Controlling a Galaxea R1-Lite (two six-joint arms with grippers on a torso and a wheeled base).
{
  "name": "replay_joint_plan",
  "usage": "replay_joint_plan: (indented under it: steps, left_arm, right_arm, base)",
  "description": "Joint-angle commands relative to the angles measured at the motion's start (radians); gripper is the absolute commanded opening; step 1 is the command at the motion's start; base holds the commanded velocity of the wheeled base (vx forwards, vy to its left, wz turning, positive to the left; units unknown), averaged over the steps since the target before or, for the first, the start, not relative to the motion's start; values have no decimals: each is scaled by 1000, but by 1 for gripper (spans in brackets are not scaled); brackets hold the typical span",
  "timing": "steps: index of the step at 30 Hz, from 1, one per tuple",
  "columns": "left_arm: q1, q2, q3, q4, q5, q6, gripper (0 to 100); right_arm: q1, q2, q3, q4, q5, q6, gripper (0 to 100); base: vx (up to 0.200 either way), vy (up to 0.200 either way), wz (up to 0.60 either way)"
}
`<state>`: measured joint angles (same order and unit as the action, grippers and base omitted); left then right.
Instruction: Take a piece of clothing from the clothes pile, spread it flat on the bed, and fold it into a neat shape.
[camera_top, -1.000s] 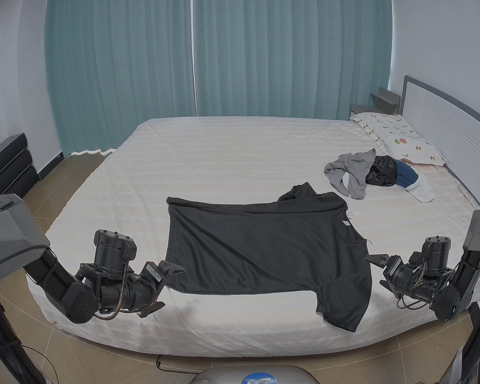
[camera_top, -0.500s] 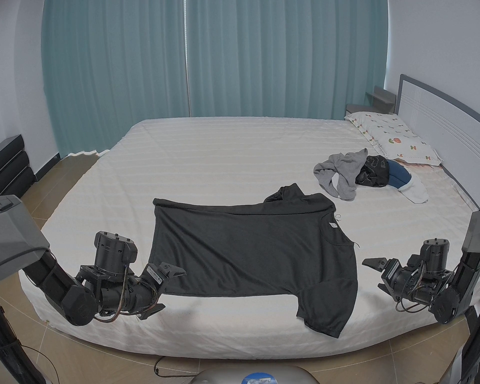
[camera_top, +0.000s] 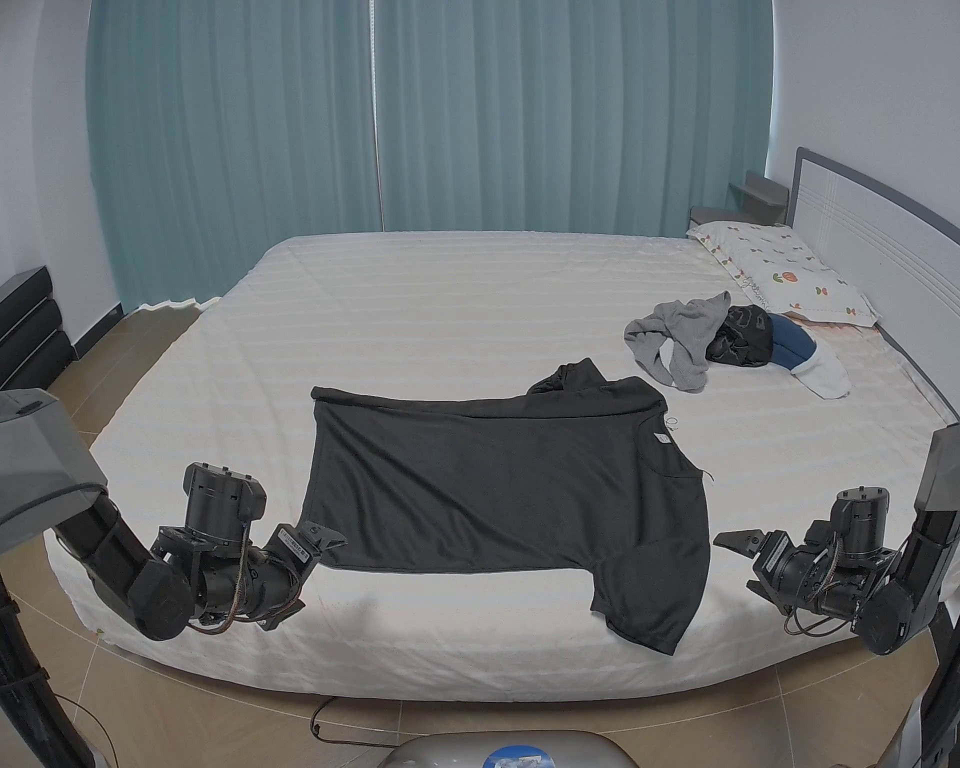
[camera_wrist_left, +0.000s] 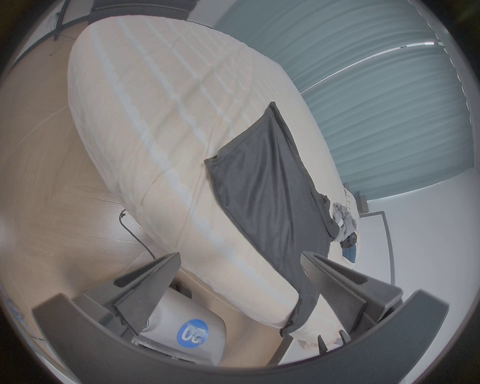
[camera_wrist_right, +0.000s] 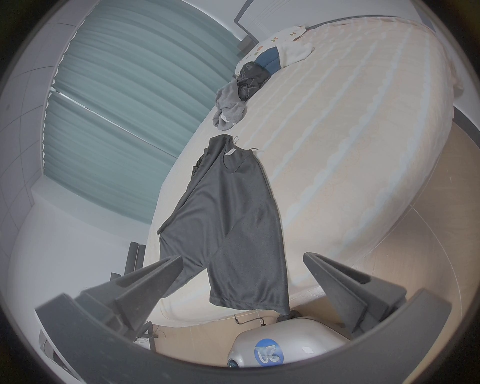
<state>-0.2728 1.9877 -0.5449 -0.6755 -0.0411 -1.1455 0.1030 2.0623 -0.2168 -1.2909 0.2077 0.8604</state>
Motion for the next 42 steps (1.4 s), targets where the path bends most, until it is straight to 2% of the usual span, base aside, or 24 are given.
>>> replay_joint_plan:
  steps: [1, 13, 22, 23, 28, 31, 42]
  left_arm:
    - [12, 135, -95, 1, 58, 10, 100]
    - [81, 278, -323, 63, 84, 70, 100]
    - [102, 332, -414, 114, 89, 107, 100]
    - [102, 336, -415, 114, 95, 118, 0]
    - [101, 355, -414, 109, 159, 138, 0]
    - [106, 352, -405, 114, 161, 136, 0]
    - [141, 257, -320, 106, 156, 132, 0]
  right_arm:
    - [9, 42, 2, -38, -1, 0, 100]
    - [9, 45, 8, -54, -1, 0, 100]
    - [9, 55, -1, -54, -1, 2, 100]
    - [9, 56, -1, -53, -1, 0, 100]
    - [11, 88, -10, -56, -1, -3, 100]
    - [38, 133, -22, -58, -1, -4, 100]
    - [61, 282, -164, -48, -2, -12, 100]
  base:
    - [0, 0, 0]
    - [0, 0, 0]
    - [0, 0, 0]
    - [0, 0, 0]
    - [0, 0, 0]
    - [0, 0, 0]
    - [0, 0, 0]
